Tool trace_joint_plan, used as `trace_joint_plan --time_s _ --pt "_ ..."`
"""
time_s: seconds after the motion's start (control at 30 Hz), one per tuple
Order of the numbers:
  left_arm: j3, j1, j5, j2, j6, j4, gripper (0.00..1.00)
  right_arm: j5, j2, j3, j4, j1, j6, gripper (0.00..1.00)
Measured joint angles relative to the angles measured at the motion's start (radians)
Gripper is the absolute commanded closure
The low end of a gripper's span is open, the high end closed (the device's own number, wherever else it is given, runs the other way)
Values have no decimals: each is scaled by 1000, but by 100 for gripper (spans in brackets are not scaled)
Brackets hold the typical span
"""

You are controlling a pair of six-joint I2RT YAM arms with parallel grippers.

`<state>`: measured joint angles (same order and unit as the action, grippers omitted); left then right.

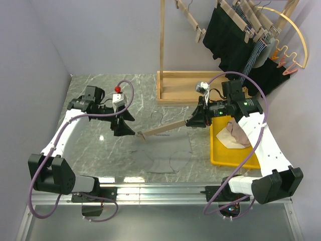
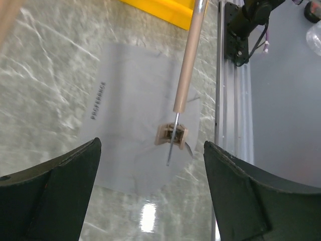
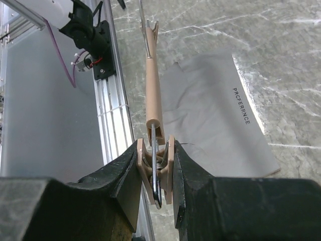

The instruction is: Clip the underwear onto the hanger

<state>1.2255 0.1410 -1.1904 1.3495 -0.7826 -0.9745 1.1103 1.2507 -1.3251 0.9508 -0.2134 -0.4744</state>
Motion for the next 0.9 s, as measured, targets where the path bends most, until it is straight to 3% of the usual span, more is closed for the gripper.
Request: trace_joint_plan --time_s 0.13,0.7,0.9 --pt "-85 3 12 -25 39 36 11 -3 3 -13 9 -20 -15 100" --pt "-169 117 10 -63 14 42 19 -15 1 -16 16 -51 -42 100" --pt "-196 129 17 -66 19 56 29 -15 0 -16 16 -53 -41 100"
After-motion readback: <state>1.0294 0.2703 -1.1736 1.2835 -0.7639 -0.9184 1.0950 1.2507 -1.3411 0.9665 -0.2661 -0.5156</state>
